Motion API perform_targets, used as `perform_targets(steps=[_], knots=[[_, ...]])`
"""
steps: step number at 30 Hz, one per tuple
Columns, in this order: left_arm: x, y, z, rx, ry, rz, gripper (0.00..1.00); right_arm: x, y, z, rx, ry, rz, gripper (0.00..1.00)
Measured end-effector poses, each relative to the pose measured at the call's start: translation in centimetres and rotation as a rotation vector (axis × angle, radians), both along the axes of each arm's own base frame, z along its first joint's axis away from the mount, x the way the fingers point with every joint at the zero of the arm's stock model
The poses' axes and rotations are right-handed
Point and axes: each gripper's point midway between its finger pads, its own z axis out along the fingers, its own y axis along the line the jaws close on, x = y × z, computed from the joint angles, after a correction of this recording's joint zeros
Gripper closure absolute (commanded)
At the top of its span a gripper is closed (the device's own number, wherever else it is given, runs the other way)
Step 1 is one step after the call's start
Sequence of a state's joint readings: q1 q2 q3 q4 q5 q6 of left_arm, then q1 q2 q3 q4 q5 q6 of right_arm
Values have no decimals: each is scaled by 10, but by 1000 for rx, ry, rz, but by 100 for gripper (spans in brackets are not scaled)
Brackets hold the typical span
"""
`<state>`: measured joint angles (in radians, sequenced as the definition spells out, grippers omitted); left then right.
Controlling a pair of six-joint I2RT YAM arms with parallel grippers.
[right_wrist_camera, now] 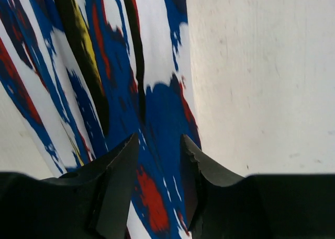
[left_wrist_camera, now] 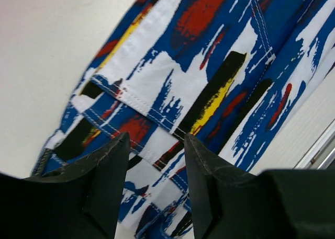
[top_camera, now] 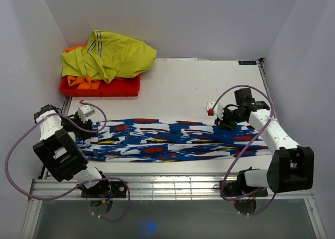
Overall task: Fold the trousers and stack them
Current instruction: Fold the trousers
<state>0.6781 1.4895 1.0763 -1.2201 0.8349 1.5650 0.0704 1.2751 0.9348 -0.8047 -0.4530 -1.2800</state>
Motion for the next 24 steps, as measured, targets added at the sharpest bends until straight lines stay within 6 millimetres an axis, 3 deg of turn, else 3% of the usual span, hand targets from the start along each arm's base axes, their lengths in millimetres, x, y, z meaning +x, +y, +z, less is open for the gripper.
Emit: perform_targets(steps=[5,12,17,24], knots=[[-17,-10,-31,37,128,-9,47,-6,65,-19,61,130,4,62],[-48,-14,-61,111,226,-78,57,-28,127,-49,68,283,25,66],[-64,-16,-61,171,209,-154,61,-50,150,-59,55,333,66,69],[-65,-17,-49,228,130,-215,62,-88,156,-68,36,410,120,73]])
